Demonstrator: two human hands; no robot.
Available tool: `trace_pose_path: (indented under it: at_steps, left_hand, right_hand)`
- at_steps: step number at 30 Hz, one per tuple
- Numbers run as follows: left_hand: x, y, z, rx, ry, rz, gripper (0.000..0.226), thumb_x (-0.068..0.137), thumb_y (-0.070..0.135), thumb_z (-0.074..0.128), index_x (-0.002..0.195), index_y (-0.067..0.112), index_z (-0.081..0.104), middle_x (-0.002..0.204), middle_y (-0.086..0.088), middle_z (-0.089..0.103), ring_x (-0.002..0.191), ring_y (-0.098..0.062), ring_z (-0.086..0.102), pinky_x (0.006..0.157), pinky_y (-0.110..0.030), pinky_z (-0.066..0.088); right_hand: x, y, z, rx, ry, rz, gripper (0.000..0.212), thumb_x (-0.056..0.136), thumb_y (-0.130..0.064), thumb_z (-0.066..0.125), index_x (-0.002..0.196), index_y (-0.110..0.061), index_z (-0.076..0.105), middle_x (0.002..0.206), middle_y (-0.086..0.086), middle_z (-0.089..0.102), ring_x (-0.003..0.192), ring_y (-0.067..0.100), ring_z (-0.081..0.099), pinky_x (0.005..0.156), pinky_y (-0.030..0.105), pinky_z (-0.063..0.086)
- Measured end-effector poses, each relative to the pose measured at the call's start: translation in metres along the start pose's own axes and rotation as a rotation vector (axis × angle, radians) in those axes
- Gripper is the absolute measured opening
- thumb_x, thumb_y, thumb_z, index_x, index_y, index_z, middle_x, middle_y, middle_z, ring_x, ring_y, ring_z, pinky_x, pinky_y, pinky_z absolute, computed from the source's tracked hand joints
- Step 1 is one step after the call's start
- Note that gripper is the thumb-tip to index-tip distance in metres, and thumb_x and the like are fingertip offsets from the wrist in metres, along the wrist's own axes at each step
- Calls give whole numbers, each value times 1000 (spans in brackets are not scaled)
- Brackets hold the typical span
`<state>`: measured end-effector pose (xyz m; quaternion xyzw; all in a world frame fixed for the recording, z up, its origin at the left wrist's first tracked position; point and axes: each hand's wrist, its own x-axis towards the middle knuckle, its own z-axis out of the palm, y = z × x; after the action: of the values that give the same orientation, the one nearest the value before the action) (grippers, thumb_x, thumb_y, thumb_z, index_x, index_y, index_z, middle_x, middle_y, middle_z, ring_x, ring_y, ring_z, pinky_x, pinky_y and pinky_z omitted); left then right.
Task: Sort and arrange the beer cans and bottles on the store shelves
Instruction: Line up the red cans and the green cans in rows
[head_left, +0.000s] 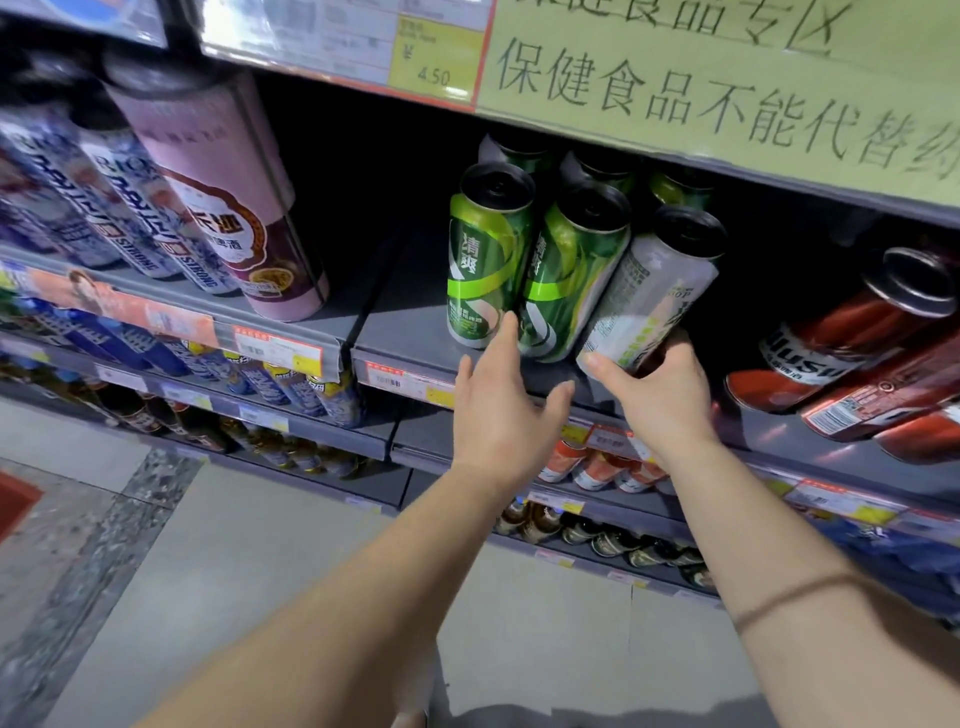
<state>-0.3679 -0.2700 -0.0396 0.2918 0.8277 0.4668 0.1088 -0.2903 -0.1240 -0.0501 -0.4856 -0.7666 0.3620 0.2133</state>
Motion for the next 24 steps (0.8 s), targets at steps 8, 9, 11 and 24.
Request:
trace_pose_path:
  at_steps: [8, 9, 11, 24]
  left_hand:
    - [-9, 5, 24, 146, 19, 93, 91, 86, 39, 64, 154, 10, 10, 161, -1, 16, 147, -11, 8, 116, -31, -6]
    - [-10, 4, 24, 162, 10, 109, 91, 87, 40, 63, 154, 11, 10, 162, -2, 15, 147, -11, 7, 116, -31, -6]
    - [-12, 1, 22, 186, -20, 136, 91, 87, 41, 63, 155, 13, 9, 162, -1, 13, 147, -10, 5, 116, -30, -6]
    - [-17, -11, 22, 314, -123, 220, 88, 87, 40, 62, 154, 13, 12, 162, -9, 11, 146, -12, 9, 118, -40, -5]
  right_hand:
    - [-1, 3, -2, -5, -2, -17, 50, 64, -54, 79, 89, -26, 46, 88, -8, 54, 83, 15, 52, 69, 27, 37]
    - [0, 3, -1, -2, -1, -26, 50, 63, -54, 79, 88, -27, 46, 85, -12, 53, 82, 15, 52, 69, 27, 37]
    - [0, 4, -2, 7, 11, -38, 52, 63, -53, 80, 90, -27, 45, 82, -20, 49, 83, 14, 53, 69, 27, 37]
    - [6, -10, 2, 47, 10, 29, 76, 49, -61, 81, 106, -18, 55, 103, 1, 60, 98, 20, 58, 81, 32, 49]
